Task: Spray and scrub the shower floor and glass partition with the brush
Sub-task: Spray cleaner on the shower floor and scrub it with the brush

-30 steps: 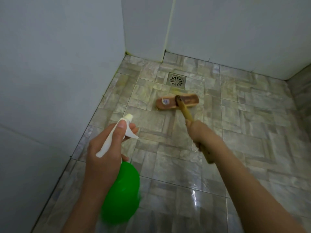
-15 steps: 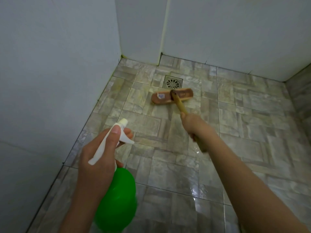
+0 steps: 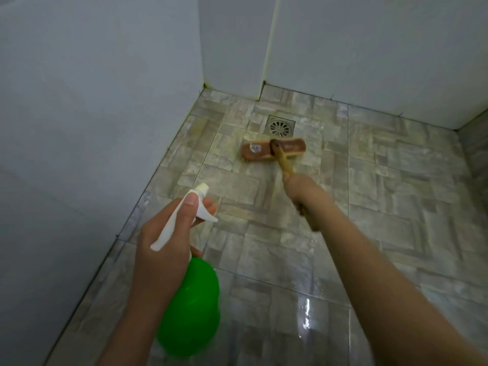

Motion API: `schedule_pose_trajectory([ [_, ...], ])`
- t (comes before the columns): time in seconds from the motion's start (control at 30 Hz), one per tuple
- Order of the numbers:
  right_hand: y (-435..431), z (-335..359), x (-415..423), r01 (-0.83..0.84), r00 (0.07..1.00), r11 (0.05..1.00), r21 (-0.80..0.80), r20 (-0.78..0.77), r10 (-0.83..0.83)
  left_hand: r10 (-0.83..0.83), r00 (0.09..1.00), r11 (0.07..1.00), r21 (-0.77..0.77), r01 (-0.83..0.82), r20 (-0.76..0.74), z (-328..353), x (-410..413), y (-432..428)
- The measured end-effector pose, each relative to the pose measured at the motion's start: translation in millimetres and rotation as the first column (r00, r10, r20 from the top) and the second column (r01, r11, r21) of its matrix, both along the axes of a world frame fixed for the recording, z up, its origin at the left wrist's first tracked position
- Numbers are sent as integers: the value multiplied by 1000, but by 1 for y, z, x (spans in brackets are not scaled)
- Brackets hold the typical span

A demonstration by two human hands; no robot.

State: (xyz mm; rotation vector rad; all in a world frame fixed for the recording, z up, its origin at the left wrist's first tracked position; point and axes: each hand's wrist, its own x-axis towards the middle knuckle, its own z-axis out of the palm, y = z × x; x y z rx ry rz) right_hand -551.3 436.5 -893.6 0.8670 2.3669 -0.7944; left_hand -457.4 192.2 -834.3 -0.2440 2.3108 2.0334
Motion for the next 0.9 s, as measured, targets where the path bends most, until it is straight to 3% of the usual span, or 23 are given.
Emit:
schedule_pose_trajectory([
  [0.13, 14, 48, -44, -102, 991, 995, 8, 85, 101, -23, 1000, 1000, 10, 23, 7, 0, 15, -9],
  [0.23, 25, 78, -27, -329, 928, 938, 107, 218, 301, -47, 999, 999, 14, 47, 20, -1, 24, -11],
  [0.37, 50, 96, 31, -453, 876, 850, 269, 314, 367, -110, 994, 993, 36, 110, 12, 4, 37, -10],
  [0.57, 78, 95, 166, -452, 847, 858, 244, 418, 328, -210, 978, 977, 37, 210, -1, 24, 55, -4],
  [0.73, 75, 47, 247, -523, 844, 789, 322, 322, 429, -240, 971, 970, 23, 240, -9, 26, 70, 8],
  [0.9, 71, 25, 272, -461, 880, 843, 276, 267, 394, -252, 967, 968, 8, 252, -28, 26, 78, 11],
])
